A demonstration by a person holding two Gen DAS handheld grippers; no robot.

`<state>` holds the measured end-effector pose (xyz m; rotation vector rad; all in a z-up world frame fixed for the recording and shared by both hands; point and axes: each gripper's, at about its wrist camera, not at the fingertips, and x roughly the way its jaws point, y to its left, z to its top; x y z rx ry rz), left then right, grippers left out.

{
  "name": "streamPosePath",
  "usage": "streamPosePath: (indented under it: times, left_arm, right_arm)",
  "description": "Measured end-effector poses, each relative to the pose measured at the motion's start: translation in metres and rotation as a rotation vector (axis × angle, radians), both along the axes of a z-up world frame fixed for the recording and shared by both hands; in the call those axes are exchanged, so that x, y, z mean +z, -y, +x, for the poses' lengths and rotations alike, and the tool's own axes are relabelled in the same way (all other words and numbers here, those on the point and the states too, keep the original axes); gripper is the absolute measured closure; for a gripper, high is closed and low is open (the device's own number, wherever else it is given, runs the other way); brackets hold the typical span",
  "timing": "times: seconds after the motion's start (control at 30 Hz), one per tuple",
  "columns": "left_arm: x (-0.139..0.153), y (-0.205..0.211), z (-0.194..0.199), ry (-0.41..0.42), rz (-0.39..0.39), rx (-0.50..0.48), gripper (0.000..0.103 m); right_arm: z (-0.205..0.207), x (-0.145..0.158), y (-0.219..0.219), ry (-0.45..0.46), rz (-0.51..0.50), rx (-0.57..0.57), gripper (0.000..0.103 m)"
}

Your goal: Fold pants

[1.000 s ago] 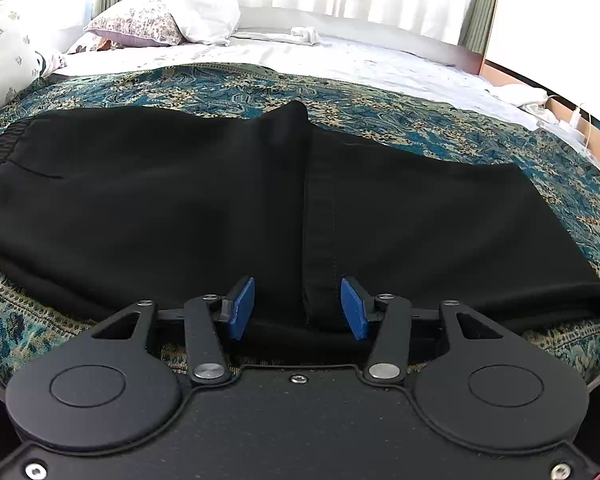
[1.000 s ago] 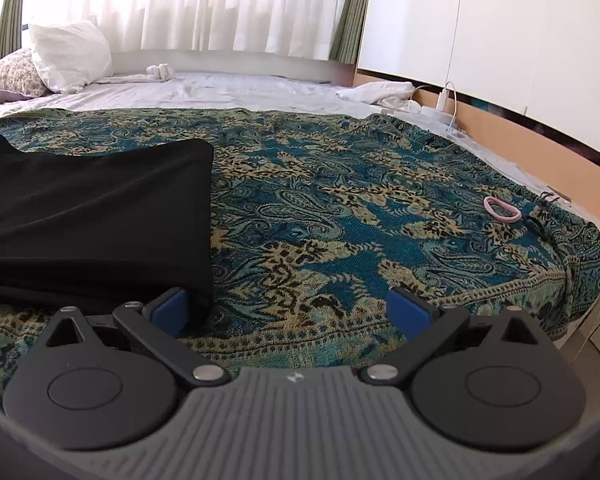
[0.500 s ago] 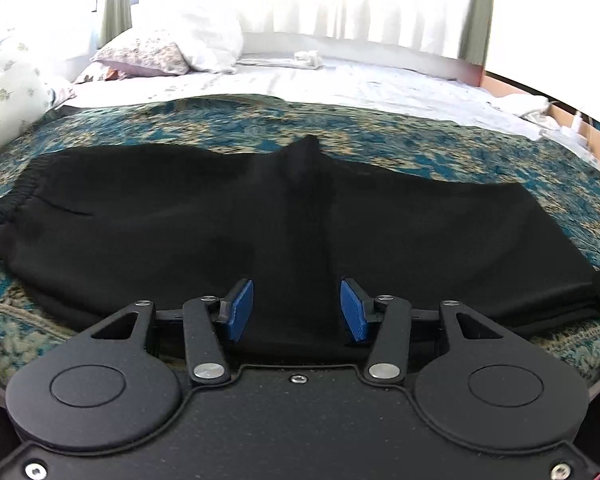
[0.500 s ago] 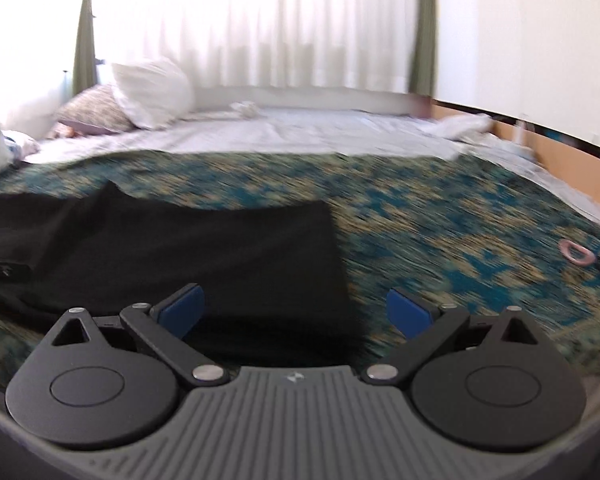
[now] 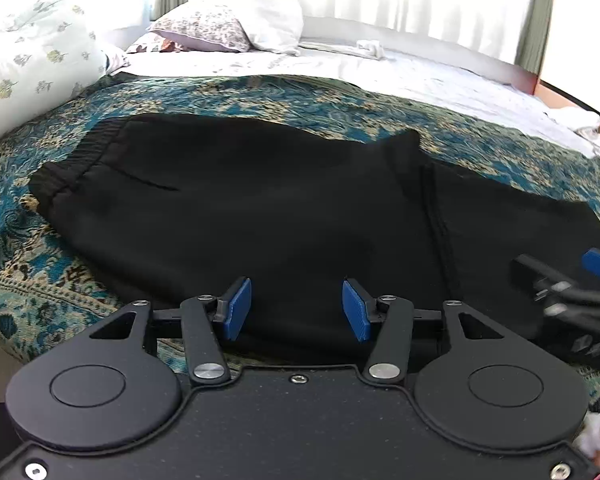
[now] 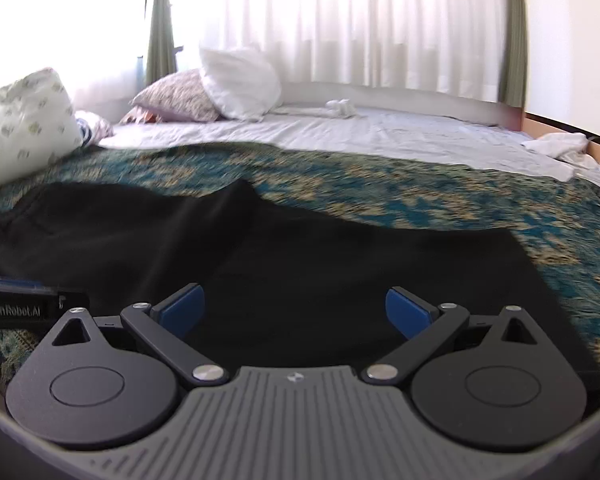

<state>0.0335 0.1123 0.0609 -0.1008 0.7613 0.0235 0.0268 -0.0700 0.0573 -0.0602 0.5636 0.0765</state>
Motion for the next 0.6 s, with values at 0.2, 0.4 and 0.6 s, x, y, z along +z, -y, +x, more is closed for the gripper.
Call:
streamPosePath:
  times: [0.2, 0.4, 0.6]
  left_arm:
    - [0.004, -0.03, -0.004, 0.065, 0.006, 0.078, 0.045]
    - [-0.001, -0.083, 0.001, 0.08, -0.029, 0.263, 0.032]
    - [-0.01, -0.133, 0.015, 0.082, -0.042, 0.436, 0.03]
  right_arm:
    - [0.009, -0.03, -0.026, -0.093, -0.035, 0.014, 0.002]
    - [0.006, -0.039, -0.034, -0.068, -0.08, 0.027, 0.0]
    - [0.007, -0.039, -0.035, -0.06, -0.084, 0.029, 0.0]
